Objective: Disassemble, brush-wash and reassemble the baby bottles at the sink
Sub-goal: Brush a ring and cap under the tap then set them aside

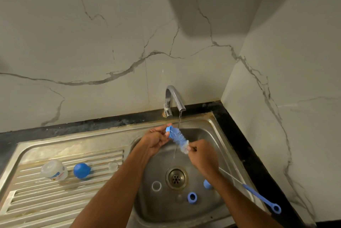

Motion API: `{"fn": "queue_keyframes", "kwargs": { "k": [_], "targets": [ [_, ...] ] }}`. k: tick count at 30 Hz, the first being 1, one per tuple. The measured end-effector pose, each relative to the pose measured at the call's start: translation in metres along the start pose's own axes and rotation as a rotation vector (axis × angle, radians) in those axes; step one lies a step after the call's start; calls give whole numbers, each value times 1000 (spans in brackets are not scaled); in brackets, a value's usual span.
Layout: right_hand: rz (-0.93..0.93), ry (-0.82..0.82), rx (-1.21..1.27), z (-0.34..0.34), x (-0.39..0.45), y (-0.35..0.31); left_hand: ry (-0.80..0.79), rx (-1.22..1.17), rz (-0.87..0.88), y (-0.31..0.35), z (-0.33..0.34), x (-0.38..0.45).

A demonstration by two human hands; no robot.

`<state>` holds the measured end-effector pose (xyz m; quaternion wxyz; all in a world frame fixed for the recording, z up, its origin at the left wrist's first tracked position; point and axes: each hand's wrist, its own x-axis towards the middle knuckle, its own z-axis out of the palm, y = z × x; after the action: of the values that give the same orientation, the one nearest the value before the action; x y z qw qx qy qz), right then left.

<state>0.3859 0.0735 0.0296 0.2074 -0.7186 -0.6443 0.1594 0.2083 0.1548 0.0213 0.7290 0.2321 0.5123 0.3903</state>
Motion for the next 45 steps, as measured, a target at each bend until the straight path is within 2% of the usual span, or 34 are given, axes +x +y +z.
{"fn": "queue_keyframes", "kwargs": {
  "k": [2,4,8,10,12,15,18,24,26,30,34,36,40,45],
  "targets": [
    [-87,63,6,-1,3,1,15,-22,-31,-4,-1,0],
    [-270,118,-94,0,2,3,37,-16,-57,-5,-3,2],
    [-663,58,-263,1,0,18,48,41,-135,0,-17,4],
    [-719,104,-306,-1,2,25,38,35,-160,0,-21,0],
    [-597,169,-317,-5,3,22,-24,-40,-145,1,-20,-6],
    [-264,191,-188,-9,3,1,-131,-168,-54,3,-12,-5],
    [-51,87,-3,-3,7,-6,-87,-169,17,6,-7,4],
    [378,-216,543,5,16,-2,-15,-69,56,-3,-9,5],
    [204,-149,442,4,17,0,-12,-81,15,-4,-8,5],
    [-280,43,-43,3,15,6,-3,-87,-78,-5,-12,11],
    [-632,19,-307,0,13,19,53,11,-133,-4,-22,14],
    [-615,17,-354,-1,14,26,33,7,-139,-5,-22,11],
    [-337,79,-241,-4,15,18,-108,-154,-53,-3,-17,6],
    [-348,130,-245,-6,13,13,-120,-234,-25,1,-18,8]
  ]
}}
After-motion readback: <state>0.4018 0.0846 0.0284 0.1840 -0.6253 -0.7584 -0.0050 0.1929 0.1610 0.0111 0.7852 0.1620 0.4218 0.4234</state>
